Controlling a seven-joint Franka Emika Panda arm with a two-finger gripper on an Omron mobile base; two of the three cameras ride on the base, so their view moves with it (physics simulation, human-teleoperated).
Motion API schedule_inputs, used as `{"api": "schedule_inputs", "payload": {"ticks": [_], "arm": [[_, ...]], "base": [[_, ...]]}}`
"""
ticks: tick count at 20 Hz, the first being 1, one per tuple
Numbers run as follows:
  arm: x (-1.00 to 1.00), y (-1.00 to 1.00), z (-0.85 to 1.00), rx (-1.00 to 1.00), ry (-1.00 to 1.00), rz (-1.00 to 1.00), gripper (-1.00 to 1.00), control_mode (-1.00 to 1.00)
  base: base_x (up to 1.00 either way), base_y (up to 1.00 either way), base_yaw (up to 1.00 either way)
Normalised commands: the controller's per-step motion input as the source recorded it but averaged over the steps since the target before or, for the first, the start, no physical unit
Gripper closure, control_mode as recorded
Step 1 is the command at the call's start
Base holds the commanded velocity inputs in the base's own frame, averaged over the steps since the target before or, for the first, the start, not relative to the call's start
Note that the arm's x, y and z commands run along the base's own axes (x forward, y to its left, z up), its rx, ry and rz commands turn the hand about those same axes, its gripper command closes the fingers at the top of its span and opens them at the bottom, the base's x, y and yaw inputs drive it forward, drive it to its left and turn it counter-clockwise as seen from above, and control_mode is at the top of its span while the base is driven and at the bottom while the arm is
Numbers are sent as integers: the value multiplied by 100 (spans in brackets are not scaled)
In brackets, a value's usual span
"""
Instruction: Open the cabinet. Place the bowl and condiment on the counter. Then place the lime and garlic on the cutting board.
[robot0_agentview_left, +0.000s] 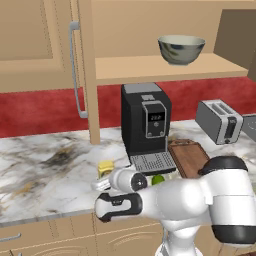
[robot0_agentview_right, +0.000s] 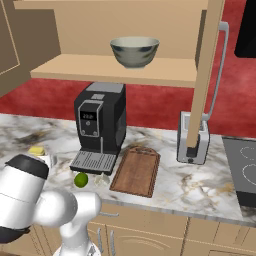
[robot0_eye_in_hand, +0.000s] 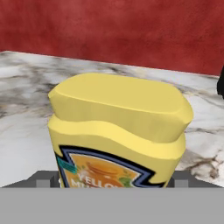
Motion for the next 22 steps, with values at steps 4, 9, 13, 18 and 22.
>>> {"api": "schedule_inputs", "payload": {"ticks": [4, 9, 13, 18, 22], "arm": [[0, 0, -12, 0, 0, 0, 100, -100], [0, 0, -14, 0, 2, 0, 100, -100], [0, 0, -17, 0, 4, 0, 100, -100], [0, 0, -18, 0, 3, 0, 100, -100], [0, -1, -20, 0, 3, 0, 100, -100]], "base": [[0, 0, 0], [0, 0, 0], [0, 0, 0], [0, 0, 0], [0, 0, 0]]}}
